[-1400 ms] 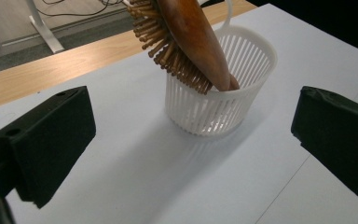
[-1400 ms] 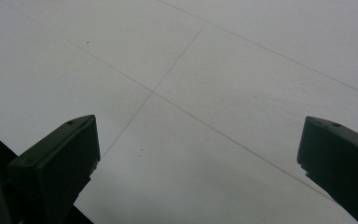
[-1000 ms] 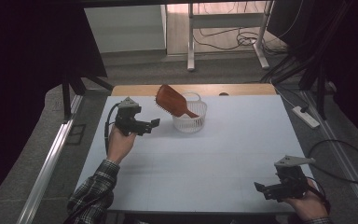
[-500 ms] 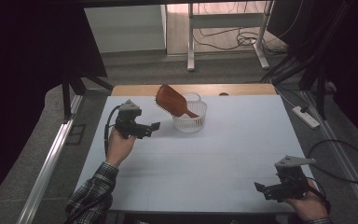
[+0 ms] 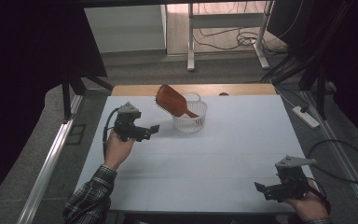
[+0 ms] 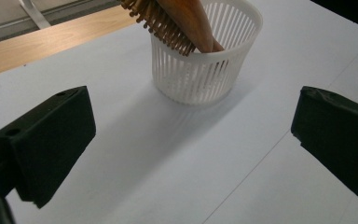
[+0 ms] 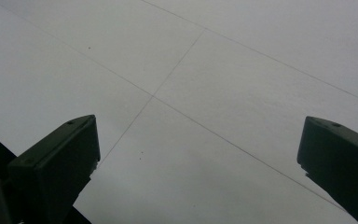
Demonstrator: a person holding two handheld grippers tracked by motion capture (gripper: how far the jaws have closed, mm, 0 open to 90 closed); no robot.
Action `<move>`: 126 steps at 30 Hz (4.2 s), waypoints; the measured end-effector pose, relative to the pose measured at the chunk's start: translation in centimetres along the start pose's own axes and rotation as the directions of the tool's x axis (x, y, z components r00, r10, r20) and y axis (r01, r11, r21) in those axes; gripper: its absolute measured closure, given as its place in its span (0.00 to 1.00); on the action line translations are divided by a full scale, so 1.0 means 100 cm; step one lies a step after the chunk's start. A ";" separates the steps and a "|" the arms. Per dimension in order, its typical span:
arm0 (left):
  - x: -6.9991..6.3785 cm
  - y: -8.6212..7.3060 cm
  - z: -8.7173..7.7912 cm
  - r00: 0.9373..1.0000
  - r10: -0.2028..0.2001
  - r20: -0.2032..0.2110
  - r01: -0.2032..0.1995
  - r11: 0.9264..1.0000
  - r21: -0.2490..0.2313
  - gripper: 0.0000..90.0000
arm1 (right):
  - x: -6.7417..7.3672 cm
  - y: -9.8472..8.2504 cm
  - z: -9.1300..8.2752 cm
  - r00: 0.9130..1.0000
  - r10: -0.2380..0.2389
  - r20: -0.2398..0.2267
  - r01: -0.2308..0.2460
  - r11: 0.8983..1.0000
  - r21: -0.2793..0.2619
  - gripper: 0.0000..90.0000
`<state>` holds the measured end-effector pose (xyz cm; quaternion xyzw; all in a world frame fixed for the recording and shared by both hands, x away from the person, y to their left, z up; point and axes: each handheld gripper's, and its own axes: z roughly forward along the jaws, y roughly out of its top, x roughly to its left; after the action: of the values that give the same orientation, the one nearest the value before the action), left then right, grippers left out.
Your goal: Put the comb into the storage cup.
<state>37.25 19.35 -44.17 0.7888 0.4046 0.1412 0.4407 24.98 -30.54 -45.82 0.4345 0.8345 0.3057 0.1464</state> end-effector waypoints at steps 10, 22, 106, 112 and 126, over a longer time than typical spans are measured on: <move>-0.003 -0.006 -0.006 1.000 -0.001 -0.003 0.001 1.000 0.003 0.00 | 0.000 0.000 0.000 1.000 0.002 0.000 -0.002 1.000 -0.001 0.00; -0.009 -0.013 -0.014 1.000 0.003 -0.008 -0.003 1.000 0.007 0.00 | 0.000 0.000 0.000 1.000 -0.002 0.003 0.002 1.000 -0.003 0.00; -0.027 -0.073 -0.082 0.997 -0.061 -0.036 0.060 0.998 -0.025 0.00 | 0.001 0.001 0.000 1.000 -0.006 0.007 0.006 1.000 -0.003 0.00; -0.028 -0.076 -0.085 0.997 -0.064 -0.041 0.063 0.998 -0.024 0.00 | 0.001 0.001 0.000 1.000 -0.007 0.007 0.007 1.000 -0.001 0.00; -0.031 -0.085 -0.093 0.996 -0.069 -0.051 0.068 0.997 -0.024 0.00 | 0.001 0.001 0.000 1.000 -0.008 0.008 0.008 1.000 0.000 0.00</move>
<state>25.52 24.77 -45.35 0.7657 0.4410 0.1508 0.4433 25.01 -30.42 -45.79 0.4324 0.8356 0.3033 0.1511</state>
